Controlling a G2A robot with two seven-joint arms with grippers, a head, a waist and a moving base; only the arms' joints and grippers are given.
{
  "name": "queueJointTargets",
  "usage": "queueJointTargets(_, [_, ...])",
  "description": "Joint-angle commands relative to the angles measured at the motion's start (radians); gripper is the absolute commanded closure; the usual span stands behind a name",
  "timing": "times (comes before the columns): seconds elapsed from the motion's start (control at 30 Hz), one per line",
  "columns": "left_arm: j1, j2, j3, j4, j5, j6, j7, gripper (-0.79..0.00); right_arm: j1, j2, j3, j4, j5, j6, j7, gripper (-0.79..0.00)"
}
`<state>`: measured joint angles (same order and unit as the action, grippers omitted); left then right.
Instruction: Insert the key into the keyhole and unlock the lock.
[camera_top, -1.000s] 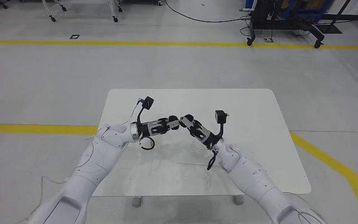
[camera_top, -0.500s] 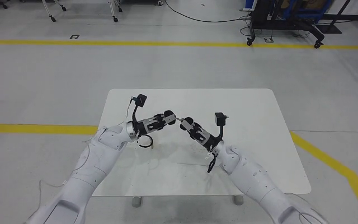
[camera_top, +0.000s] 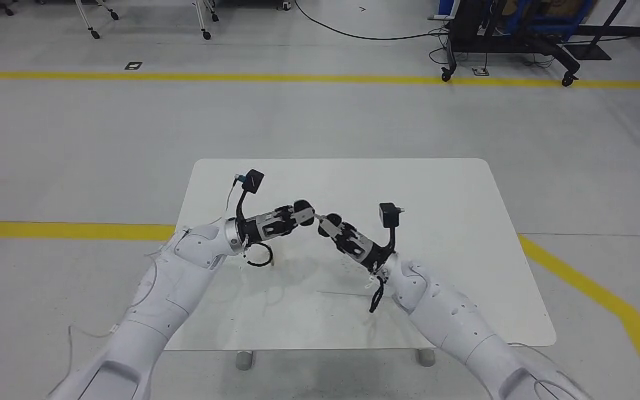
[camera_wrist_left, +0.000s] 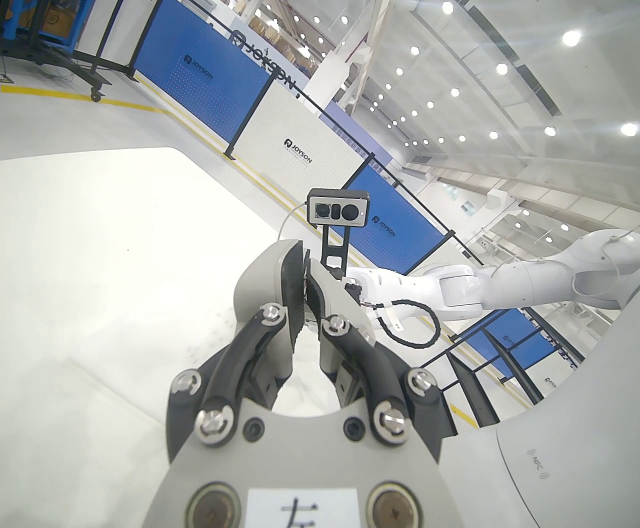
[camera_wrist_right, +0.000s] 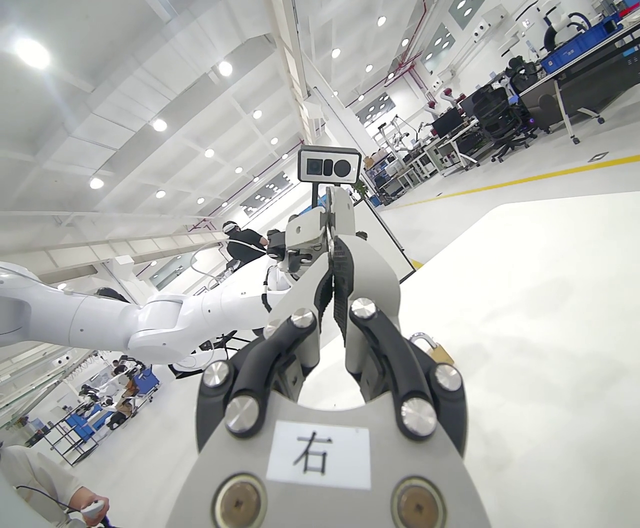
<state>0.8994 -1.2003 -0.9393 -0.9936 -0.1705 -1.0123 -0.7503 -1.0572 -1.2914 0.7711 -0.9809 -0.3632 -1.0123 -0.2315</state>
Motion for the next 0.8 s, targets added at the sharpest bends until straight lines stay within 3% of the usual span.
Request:
queueJointTargets(0.0, [0.001, -0.001, 0.002, -0.002, 0.006, 0.0, 0.001, -0.354, 0.002, 0.001, -0.005, 0.0, 0.001, 0.0, 0.0, 0.0])
queueJointTargets(0.03, [0.001, -0.001, 0.003, -0.002, 0.008, 0.0, 0.003, -0.785, 0.003, 0.002, -0.007, 0.001, 0.004, 0.0, -0.001, 0.0])
queueJointTargets(0.3, [0.001, -0.003, 0.005, -0.007, -0.012, 0.0, -0.002, -0.779, 0.006, 0.009, -0.024, -0.012, 0.038, 0.0, 0.012, 0.0])
queueJointTargets(0.37, [0.001, -0.003, 0.004, -0.008, -0.018, 0.0, -0.007, -0.631, 0.007, 0.012, -0.027, -0.014, 0.048, 0.0, 0.018, 0.0])
queueJointTargets(0.43, [0.001, -0.002, 0.002, -0.009, -0.021, 0.0, -0.011, -0.419, 0.008, 0.014, -0.03, -0.016, 0.058, 0.0, 0.023, 0.0])
queueJointTargets(0.57, [0.002, -0.002, -0.002, -0.011, -0.023, 0.0, -0.016, -0.237, 0.011, 0.017, -0.037, -0.021, 0.076, 0.0, 0.035, 0.0])
queueJointTargets(0.67, [0.002, -0.002, -0.004, -0.012, -0.021, 0.0, -0.018, -0.006, 0.013, 0.019, -0.042, -0.022, 0.096, 0.0, 0.045, 0.0])
queueJointTargets(0.77, [0.003, -0.001, -0.006, -0.012, -0.016, 0.0, -0.019, 0.0, 0.016, 0.02, -0.048, -0.022, 0.117, 0.0, 0.06, 0.0])
